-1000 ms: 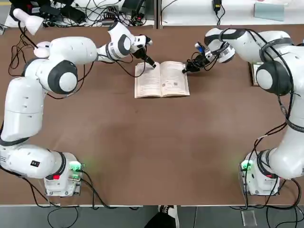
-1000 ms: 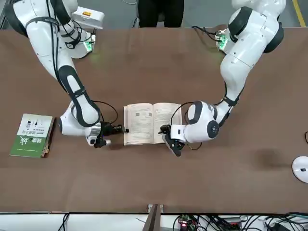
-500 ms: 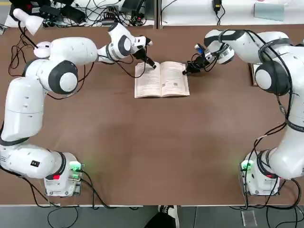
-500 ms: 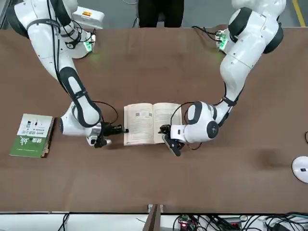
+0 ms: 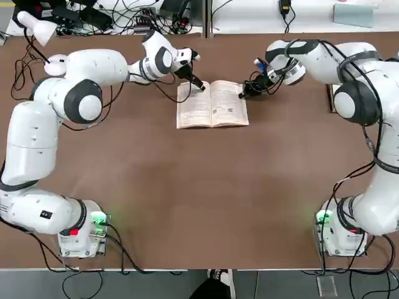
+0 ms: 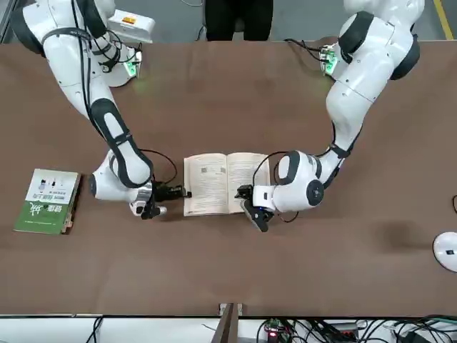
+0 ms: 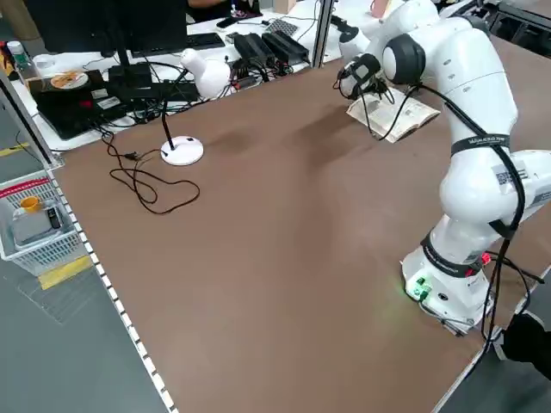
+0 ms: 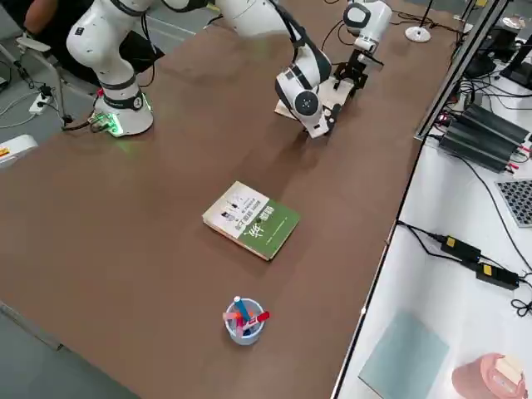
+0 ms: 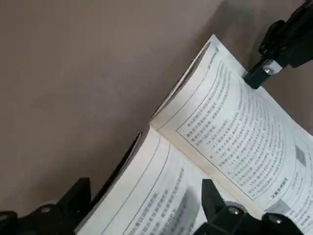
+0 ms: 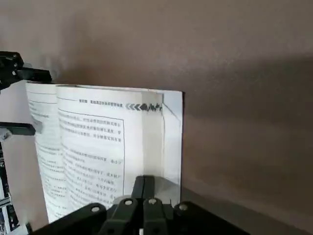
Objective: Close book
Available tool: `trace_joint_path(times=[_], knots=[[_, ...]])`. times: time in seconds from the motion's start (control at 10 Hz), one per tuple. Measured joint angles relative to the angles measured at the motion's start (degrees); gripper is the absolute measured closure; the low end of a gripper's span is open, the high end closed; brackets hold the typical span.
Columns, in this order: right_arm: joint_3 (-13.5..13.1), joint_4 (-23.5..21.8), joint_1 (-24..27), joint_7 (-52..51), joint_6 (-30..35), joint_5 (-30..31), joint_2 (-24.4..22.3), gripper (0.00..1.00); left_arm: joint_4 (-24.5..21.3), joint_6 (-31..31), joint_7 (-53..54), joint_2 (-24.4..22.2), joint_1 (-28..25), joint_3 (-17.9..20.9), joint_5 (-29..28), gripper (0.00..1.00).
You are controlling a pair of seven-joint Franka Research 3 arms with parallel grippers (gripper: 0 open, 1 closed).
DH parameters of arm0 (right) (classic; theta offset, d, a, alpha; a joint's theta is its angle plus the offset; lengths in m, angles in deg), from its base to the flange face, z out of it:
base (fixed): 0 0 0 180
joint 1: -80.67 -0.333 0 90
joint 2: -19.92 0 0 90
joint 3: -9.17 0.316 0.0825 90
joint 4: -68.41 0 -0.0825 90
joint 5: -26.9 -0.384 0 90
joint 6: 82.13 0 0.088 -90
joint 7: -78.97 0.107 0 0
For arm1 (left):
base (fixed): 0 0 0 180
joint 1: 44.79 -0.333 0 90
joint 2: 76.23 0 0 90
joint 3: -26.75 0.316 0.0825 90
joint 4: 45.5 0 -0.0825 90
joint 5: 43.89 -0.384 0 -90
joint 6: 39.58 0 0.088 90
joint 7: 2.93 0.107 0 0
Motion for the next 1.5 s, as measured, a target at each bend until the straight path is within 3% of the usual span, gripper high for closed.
trace_joint_path(times=[1.5], knots=[[-0.01, -0.04, -0.42, -1.18, -0.56, 0.39, -0.01, 0.99, 1.63, -10.17, -0.20, -0.08, -1.61, 0.04, 1.67, 0.01]])
